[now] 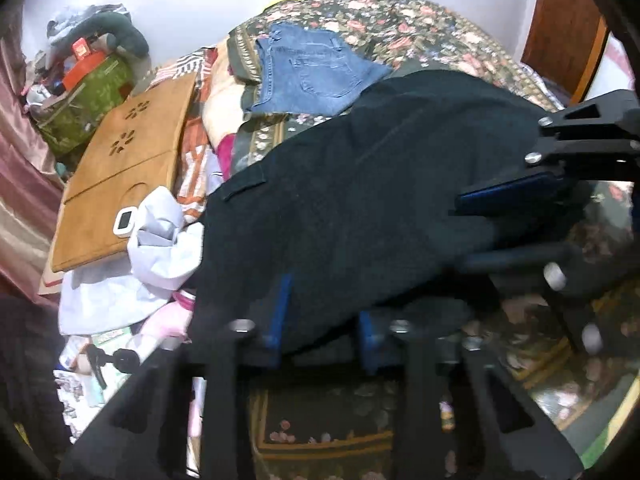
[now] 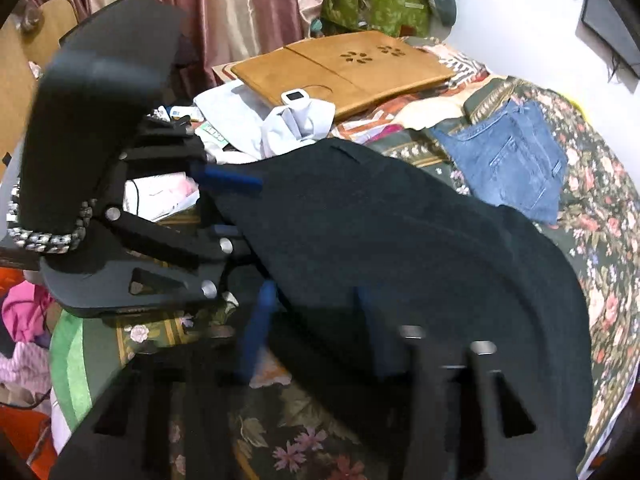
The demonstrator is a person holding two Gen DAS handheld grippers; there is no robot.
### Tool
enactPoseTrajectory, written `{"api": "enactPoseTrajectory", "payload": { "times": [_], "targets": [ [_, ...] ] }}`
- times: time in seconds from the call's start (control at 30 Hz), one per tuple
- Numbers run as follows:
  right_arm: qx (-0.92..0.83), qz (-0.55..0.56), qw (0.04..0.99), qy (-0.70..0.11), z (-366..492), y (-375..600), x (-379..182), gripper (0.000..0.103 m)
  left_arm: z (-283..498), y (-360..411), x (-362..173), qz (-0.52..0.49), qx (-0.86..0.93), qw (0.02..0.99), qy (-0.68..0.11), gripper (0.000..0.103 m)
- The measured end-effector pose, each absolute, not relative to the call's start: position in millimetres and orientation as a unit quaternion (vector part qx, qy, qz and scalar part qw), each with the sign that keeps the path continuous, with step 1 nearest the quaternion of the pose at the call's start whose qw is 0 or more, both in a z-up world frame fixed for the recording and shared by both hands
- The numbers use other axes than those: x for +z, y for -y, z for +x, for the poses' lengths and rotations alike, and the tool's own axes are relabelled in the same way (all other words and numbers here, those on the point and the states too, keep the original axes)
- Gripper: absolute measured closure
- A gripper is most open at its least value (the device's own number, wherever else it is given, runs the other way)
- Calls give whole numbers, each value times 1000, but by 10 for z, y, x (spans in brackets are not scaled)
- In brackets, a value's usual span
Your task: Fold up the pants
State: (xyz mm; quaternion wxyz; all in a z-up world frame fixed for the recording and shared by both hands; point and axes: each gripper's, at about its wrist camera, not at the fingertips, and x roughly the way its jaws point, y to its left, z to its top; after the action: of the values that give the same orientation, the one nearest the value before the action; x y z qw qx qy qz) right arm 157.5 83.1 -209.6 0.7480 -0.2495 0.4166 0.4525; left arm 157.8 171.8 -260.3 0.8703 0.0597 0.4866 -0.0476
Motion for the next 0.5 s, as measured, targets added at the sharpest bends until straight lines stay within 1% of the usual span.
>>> {"api": "enactPoseTrajectory", "payload": {
  "times": [0.03, 0.07, 0.1, 0.17, 0.27, 0.33, 0.43, 0.5],
  "targets": [
    [454, -240, 750, -416, 1589, -817, -2078, 79, 1565, -1716, -2596, 60, -42, 872, -485, 84],
    [455, -230, 752, -418, 1610, -798, -2067, 86, 1551, -1705, -2587, 59, -40, 872, -484, 85],
    [454, -221, 754, -421, 1628, -798, -2057, 88, 1534, -1699, -2574, 57, -38, 873, -483, 87],
    [460, -190, 750, -435, 1661, -761, -2047, 92, 1496, -1700, -2543, 47, -38, 874, -482, 89],
    [466, -168, 739, -457, 1645, -725, -2079, 92, 1445, -1740, -2585, 15, -53, 866, -497, 89],
    [470, -163, 729, -470, 1616, -721, -2085, 88, 1409, -1742, -2670, 10, -56, 861, -505, 89],
    [477, -132, 723, -482, 1648, -665, -1989, 79, 1345, -1737, -2697, 3, -55, 861, -506, 89],
    [476, -112, 732, -475, 1706, -591, -1882, 63, 1323, -1770, -2674, -9, -55, 861, -506, 89]
  ]
}}
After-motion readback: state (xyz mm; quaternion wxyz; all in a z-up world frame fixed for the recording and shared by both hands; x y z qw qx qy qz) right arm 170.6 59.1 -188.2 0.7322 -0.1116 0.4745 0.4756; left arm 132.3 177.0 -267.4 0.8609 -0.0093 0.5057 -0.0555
